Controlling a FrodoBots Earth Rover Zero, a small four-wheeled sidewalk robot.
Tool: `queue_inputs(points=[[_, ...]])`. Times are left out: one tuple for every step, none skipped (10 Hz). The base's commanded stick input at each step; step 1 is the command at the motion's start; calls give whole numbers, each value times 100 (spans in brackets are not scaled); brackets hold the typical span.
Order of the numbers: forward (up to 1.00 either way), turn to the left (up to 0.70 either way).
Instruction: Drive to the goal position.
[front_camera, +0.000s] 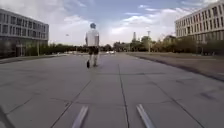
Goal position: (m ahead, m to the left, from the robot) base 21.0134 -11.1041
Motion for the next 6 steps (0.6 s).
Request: queue_inputs(points=[[70,-14],[70,-14],[70,-14],[70,-14],[70,-14],[70,-14]])
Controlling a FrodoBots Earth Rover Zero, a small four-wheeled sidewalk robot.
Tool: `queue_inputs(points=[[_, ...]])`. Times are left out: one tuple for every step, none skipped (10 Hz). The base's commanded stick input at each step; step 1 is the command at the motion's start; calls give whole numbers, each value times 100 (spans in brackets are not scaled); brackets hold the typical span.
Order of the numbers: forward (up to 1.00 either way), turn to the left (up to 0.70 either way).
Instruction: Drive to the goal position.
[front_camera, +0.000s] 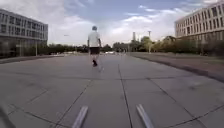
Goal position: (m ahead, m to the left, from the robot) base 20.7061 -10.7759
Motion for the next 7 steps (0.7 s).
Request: queue_inputs(points=[[70,-14],[70,-14],[70,-14],[70,-14],[70,-14],[70,-14],[70,-14]])
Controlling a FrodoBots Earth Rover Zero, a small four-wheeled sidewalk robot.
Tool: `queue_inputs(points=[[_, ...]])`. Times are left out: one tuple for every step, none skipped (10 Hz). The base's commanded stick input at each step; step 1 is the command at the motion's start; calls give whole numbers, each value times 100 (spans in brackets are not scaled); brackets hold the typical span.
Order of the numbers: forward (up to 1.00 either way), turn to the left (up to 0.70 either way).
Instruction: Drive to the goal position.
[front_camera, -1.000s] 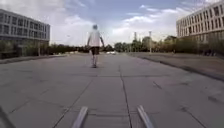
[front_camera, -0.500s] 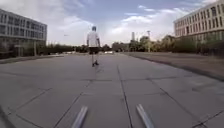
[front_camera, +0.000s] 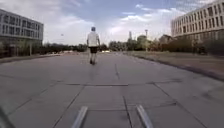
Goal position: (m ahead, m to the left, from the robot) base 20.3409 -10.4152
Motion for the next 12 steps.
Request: queue_inputs(points=[[70,-13],[70,0],[70,0],[70,0],[70,0],[70,0],[70,0],[70,0],[70,0],[70,0],[70,0],[70,0]])
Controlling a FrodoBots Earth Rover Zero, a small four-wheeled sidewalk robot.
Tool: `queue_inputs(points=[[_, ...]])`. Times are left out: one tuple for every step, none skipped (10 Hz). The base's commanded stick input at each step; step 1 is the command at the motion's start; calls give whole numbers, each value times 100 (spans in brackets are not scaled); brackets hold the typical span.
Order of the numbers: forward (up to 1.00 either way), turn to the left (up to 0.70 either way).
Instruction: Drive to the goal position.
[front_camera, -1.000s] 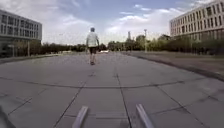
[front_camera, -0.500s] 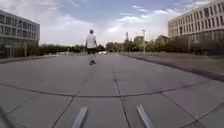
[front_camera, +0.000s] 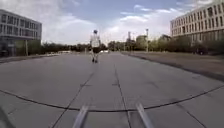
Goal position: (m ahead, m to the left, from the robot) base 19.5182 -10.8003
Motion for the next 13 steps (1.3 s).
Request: queue_inputs(points=[[70,0],[70,0],[70,0],[70,0],[70,0],[70,0],[70,0],[70,0],[70,0],[70,0],[70,0],[70,0],[70,0]])
